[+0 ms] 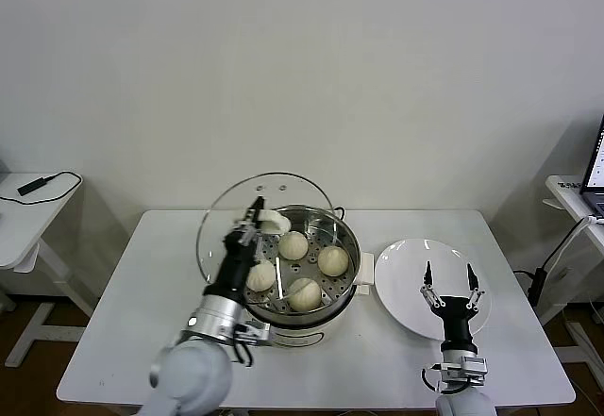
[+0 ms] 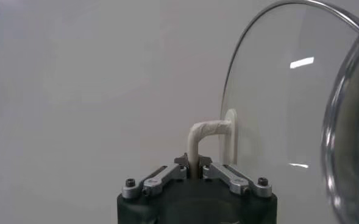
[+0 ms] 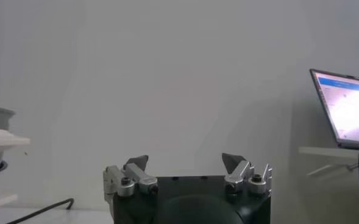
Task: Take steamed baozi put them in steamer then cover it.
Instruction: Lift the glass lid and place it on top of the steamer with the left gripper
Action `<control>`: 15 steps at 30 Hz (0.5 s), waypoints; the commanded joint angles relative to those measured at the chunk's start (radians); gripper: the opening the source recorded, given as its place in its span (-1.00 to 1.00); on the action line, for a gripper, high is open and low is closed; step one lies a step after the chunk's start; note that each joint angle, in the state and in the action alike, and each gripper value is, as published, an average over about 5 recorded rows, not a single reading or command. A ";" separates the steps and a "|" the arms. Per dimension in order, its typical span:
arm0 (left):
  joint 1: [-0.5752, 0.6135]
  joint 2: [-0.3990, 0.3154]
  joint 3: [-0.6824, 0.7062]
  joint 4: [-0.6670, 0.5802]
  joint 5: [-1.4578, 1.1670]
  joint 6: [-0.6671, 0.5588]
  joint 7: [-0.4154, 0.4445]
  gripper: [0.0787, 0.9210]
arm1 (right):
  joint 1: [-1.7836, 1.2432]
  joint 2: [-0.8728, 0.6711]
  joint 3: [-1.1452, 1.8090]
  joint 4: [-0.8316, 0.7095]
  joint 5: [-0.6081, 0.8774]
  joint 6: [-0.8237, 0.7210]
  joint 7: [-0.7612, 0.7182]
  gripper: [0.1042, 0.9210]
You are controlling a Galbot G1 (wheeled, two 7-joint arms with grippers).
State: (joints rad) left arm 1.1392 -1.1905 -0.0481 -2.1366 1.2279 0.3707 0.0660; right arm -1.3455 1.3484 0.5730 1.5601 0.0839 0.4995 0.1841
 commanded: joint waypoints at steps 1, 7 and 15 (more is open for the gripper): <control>-0.115 -0.026 0.211 0.094 0.156 0.142 0.154 -0.74 | 0.004 0.006 0.002 -0.006 -0.003 0.002 0.000 0.76; -0.140 -0.051 0.219 0.155 0.151 0.172 0.160 -0.74 | 0.009 0.008 0.002 -0.014 -0.005 0.001 -0.001 0.76; -0.153 -0.065 0.230 0.205 0.152 0.177 0.155 -0.74 | 0.011 0.012 0.003 -0.020 -0.008 0.001 -0.002 0.76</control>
State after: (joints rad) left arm 1.0241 -1.2353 0.1259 -2.0105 1.3425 0.5033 0.1836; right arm -1.3350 1.3591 0.5748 1.5433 0.0772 0.5005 0.1826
